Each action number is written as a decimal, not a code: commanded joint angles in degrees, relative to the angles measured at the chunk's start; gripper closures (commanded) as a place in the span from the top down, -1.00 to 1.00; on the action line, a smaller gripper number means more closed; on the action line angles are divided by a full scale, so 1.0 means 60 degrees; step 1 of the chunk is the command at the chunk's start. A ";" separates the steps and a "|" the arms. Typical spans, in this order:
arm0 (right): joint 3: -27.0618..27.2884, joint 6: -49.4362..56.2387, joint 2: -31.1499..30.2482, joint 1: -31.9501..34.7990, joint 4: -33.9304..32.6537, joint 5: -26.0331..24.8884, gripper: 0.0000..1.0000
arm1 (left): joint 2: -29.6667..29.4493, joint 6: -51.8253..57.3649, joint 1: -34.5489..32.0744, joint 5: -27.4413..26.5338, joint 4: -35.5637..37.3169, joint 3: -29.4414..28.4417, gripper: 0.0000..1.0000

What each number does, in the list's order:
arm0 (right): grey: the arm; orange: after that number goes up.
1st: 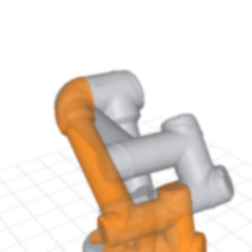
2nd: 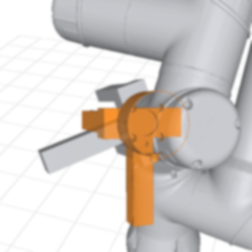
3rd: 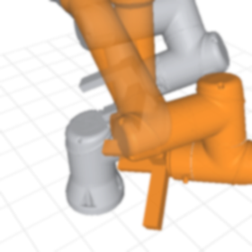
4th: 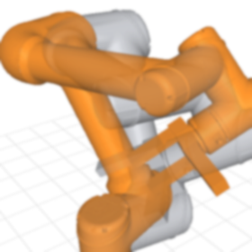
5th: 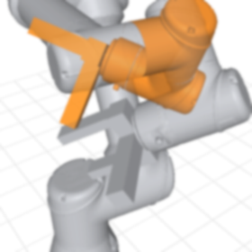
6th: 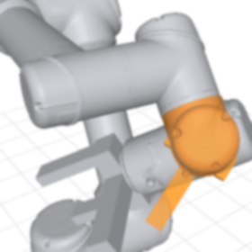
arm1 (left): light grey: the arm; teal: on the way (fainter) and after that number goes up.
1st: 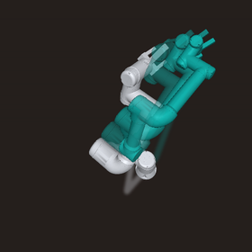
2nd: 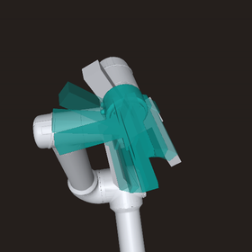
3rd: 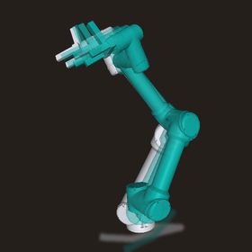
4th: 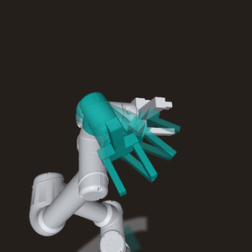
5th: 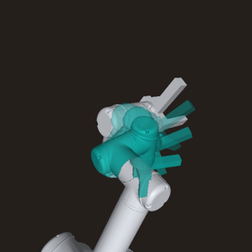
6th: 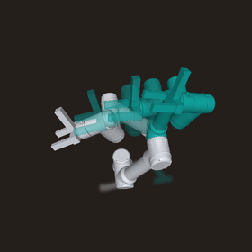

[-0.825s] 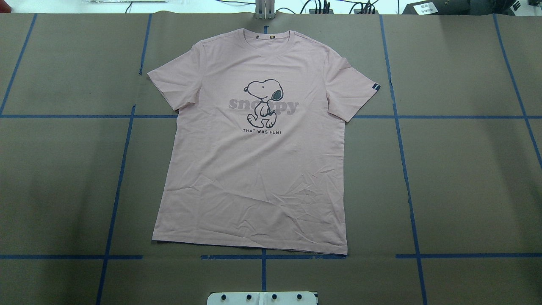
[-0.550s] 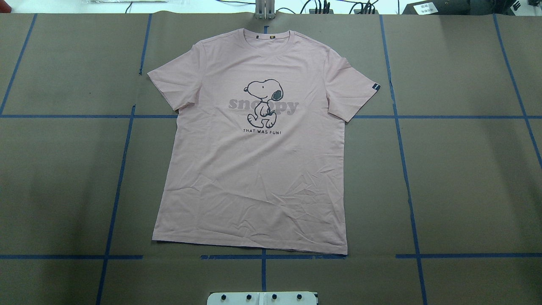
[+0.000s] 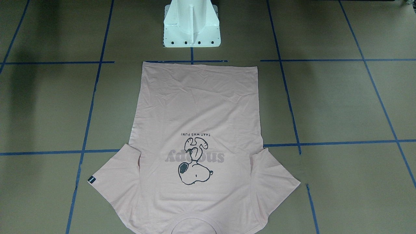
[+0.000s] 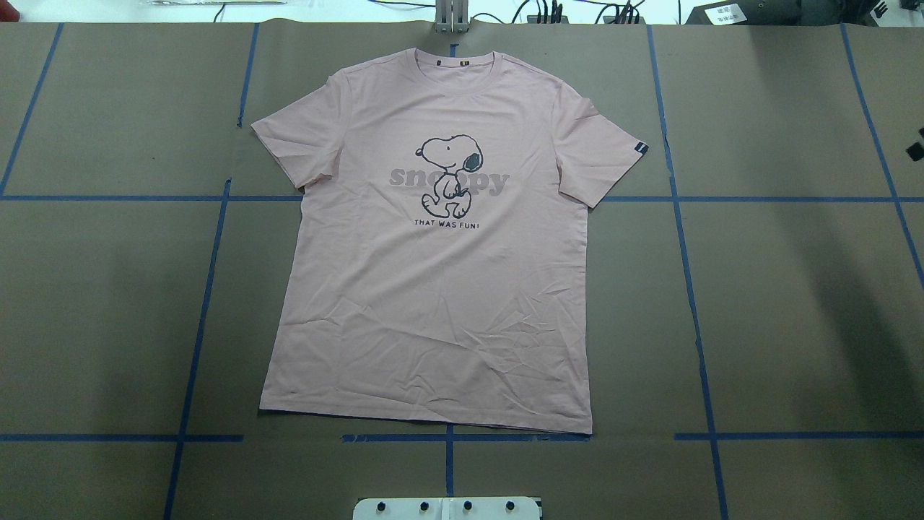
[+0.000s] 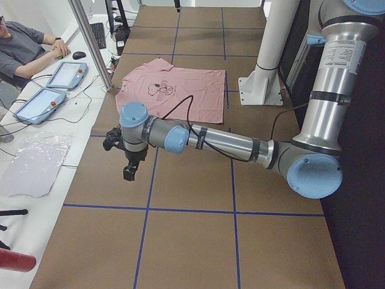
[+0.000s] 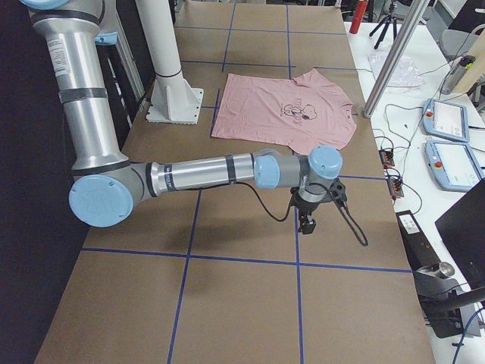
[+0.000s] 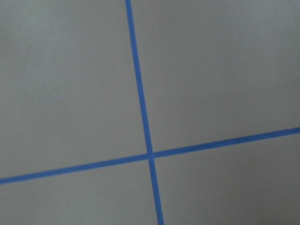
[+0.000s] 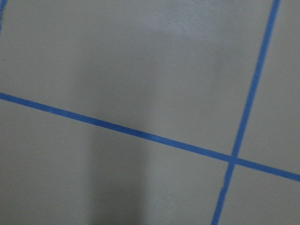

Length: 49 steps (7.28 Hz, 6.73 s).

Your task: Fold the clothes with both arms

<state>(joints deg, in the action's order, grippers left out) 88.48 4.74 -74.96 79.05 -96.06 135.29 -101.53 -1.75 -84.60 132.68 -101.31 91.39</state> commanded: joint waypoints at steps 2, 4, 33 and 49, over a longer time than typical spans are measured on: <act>-0.1102 -0.2605 0.1901 -0.1220 0.1466 -0.0429 1.00 | -0.0347 -0.1385 0.1177 0.0519 -0.3357 -0.0700 1.00; -0.2800 -0.7009 0.2208 -0.2651 0.6073 -0.1823 1.00 | -0.0538 -0.1671 0.1516 0.0519 -0.3722 -0.0831 1.00; -0.5662 -1.0634 0.6956 -0.5646 0.6209 -0.4500 -1.00 | -0.0978 -0.3766 0.1619 0.0401 -0.3769 -0.1125 1.00; -0.0508 -1.0912 0.4218 -0.4781 0.1009 -0.2392 1.00 | -0.3967 -0.9670 0.6087 -0.6102 -0.6141 -0.5138 0.90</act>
<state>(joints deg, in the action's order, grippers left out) 85.45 -60.69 -49.64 50.43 -90.10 121.01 -125.09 -59.80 -48.15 96.33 -137.43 61.62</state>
